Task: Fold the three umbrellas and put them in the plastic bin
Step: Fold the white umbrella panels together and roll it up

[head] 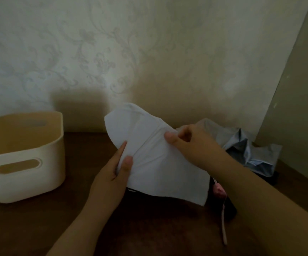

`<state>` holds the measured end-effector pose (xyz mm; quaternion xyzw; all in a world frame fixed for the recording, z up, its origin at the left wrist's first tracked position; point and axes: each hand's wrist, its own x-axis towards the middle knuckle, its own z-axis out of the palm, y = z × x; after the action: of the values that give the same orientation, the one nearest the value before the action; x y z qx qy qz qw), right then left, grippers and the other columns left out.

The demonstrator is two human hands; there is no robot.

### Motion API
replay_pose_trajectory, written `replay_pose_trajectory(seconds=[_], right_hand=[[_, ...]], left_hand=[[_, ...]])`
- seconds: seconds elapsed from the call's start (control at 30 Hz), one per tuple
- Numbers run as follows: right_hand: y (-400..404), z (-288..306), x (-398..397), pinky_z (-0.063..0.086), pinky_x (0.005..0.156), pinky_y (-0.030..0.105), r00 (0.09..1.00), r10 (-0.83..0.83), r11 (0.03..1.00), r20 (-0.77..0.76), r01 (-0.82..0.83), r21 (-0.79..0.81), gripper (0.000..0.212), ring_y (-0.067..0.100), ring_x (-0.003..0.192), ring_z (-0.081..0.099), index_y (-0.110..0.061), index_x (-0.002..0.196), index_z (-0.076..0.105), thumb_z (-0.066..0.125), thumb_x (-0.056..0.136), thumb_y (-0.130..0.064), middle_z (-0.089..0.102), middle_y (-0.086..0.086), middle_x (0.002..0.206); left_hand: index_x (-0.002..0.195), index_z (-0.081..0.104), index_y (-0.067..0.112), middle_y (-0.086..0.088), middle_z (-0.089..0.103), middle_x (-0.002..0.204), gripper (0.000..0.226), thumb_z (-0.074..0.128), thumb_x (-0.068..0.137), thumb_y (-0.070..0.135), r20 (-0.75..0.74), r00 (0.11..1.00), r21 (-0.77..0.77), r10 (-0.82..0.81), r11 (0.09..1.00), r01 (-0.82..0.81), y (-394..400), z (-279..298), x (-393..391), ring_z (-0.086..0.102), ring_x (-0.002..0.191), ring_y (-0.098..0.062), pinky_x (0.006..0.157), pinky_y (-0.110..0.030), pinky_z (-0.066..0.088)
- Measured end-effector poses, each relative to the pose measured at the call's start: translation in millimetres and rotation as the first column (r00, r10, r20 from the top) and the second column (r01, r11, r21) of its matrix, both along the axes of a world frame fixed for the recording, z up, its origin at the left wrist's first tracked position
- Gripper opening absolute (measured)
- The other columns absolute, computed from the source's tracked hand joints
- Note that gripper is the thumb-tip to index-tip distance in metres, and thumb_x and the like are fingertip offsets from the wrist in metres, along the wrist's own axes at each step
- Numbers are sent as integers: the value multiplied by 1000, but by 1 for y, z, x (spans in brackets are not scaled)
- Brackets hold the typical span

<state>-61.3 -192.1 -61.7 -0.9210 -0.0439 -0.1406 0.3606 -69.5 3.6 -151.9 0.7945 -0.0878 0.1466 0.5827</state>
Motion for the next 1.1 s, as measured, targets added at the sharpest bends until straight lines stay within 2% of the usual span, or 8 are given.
replay_pose_trajectory(seconds=[0.17, 0.27, 0.37, 0.57, 0.77, 0.87, 1.0, 1.1], right_hand=[[-4, 4, -4, 48, 69, 32, 987, 158, 985, 2, -158, -70, 54, 24, 76, 62, -5, 93, 62, 58, 79, -57, 63, 14, 85], [-9, 11, -9, 55, 79, 33, 962, 250, 967, -109, -241, 87, 27, 12, 80, 66, -24, 87, 63, 64, 80, -50, 67, -5, 86], [-12, 13, -10, 56, 79, 31, 948, 273, 957, -165, -285, -52, 36, 7, 82, 65, -27, 98, 66, 60, 79, -56, 67, -9, 93], [1, 20, -10, 55, 76, 38, 969, 203, 970, -142, -219, -104, 52, 22, 79, 66, -11, 91, 68, 52, 82, -60, 69, 8, 85], [2, 19, -7, 55, 79, 48, 968, 252, 965, 19, -252, 77, 23, 24, 82, 67, -16, 88, 71, 58, 91, -35, 71, 8, 90], [-1, 17, -4, 55, 84, 42, 958, 288, 952, 14, -288, 107, 14, 14, 87, 67, -29, 97, 67, 53, 94, -30, 70, -5, 97], [-20, 22, -1, 53, 88, 33, 933, 242, 956, -267, -276, -99, 50, 8, 97, 62, -38, 131, 46, 59, 84, -52, 59, -11, 113], [-34, 19, -8, 53, 90, 35, 903, 194, 944, -383, -278, -178, 36, 10, 97, 63, -32, 118, 56, 57, 87, -49, 63, -7, 112]], left_hand=[[139, 36, 44, 15, 45, 142, 63, 37, 81, 67, -4, 1000, -43, -7, 999, 6, 2, -1, 0, 43, 128, -7, 107, -42, 39], [139, 37, 44, 17, 43, 143, 67, 37, 78, 69, -8, 1000, -68, -4, 998, 3, 2, 0, -2, 42, 128, -6, 108, -41, 38], [140, 35, 43, 17, 44, 141, 69, 37, 76, 69, -21, 1000, -85, -6, 996, 4, 3, 1, -2, 43, 128, -7, 107, -41, 39], [136, 34, 52, 26, 50, 126, 54, 38, 83, 62, 7, 999, -12, -39, 999, 39, 0, 1, -4, 50, 116, -1, 93, -25, 44], [140, 35, 44, 21, 52, 131, 69, 48, 77, 71, -19, 992, -67, -129, 990, 127, -3, 2, -5, 53, 115, 0, 93, -25, 48], [137, 40, 39, 23, 56, 122, 58, 50, 82, 53, -11, 992, -106, -122, 987, 120, -6, 6, -8, 56, 106, 9, 81, -9, 49], [131, 48, 35, 15, 61, 118, 53, 47, 81, 53, -48, 998, -232, -49, 972, 37, -2, 8, -7, 60, 107, -5, 95, -32, 50], [129, 48, 34, 15, 60, 117, 47, 47, 85, 51, -75, 997, -266, 18, 963, -38, 0, 9, -6, 57, 109, -10, 97, -36, 46]])
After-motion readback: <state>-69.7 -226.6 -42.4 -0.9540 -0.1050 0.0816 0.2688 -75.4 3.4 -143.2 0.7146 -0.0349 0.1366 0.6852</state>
